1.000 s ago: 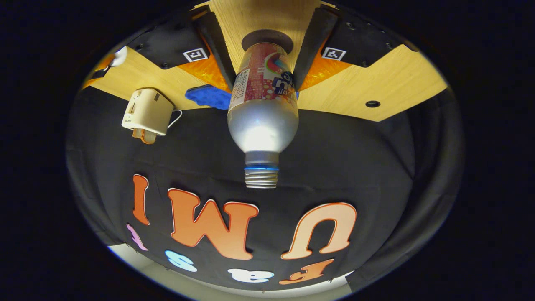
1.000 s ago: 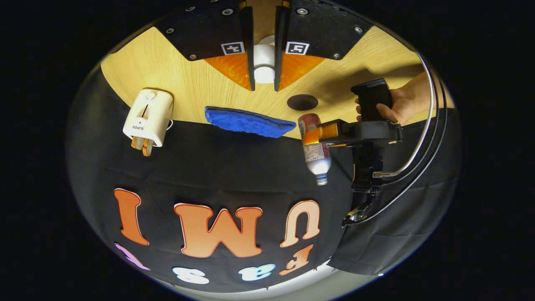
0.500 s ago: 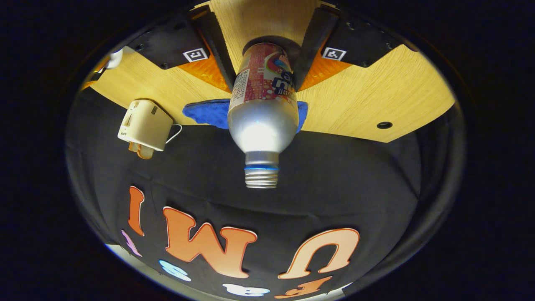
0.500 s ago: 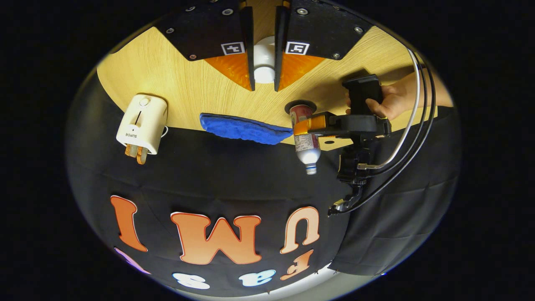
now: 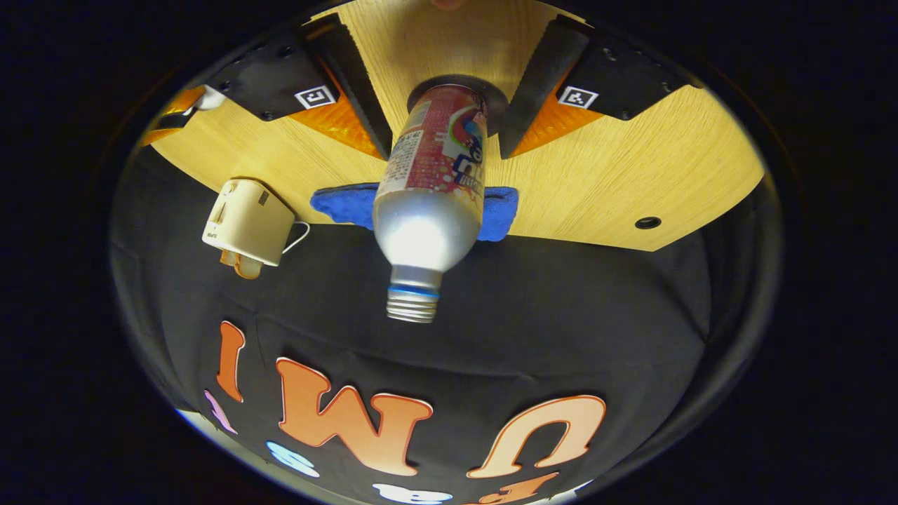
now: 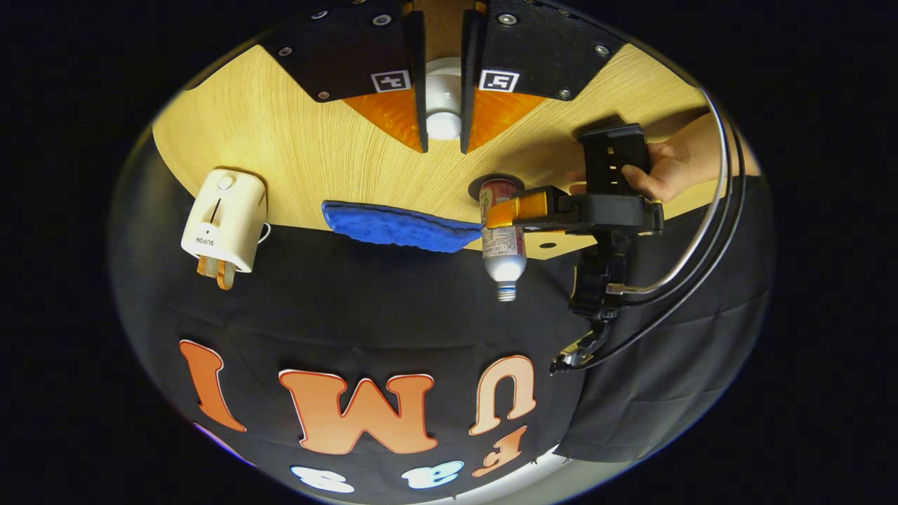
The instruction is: Open the teacup lid with one hand, grasp the water bottle and pour water into the teacup with the other hand; after pouring, place the water bottle on the coaster and then close the teacup lid.
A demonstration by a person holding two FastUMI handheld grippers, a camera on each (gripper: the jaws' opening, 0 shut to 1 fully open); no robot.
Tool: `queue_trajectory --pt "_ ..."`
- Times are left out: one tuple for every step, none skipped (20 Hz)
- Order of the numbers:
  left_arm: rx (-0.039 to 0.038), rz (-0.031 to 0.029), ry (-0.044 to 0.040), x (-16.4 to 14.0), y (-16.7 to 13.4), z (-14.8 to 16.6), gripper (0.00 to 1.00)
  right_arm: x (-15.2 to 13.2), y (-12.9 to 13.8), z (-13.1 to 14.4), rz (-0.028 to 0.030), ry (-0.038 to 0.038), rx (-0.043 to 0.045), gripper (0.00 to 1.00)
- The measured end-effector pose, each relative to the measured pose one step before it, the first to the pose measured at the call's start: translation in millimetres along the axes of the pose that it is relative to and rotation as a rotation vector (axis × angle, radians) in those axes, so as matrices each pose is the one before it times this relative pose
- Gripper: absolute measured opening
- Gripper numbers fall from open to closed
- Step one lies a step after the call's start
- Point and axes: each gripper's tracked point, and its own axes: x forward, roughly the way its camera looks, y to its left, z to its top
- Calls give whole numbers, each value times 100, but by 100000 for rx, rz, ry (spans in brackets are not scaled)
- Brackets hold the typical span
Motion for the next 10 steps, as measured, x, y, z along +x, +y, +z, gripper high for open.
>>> queue_trajectory --pt "-27 -530 -164 -560 -72 240 99 16 20 -212 -170 528 -88 21" --pt "463 -907 -496 -484 -255 256 99 64 82 -108 -21 300 -145 21" --pt "885 -672 -971 -612 -186 361 99 76 137 -77 -66 50 -424 21" --pt "1530 -718 -973 -419 -322 315 99 97 24 -34 -274 -250 -601 21" --pt "1468 -715 -1010 -605 -324 335 99 86 39 -16 30 -303 -54 21" --pt "1251 -767 -708 -696 -438 241 99 142 329 -42 653 -273 391 21" --pt "781 -728 -961 -733 -332 313 99 82 141 -37 212 -607 209 21" --pt "1251 567 293 -748 40 -100 97 48 182 91 188 -381 -802 21" --pt "1592 1159 1786 -687 39 -414 99 7 56 -103 -1 -176 -430 21" --pt "-169 -500 -1319 -488 -177 443 99 -23 124 -95 673 453 321 21"
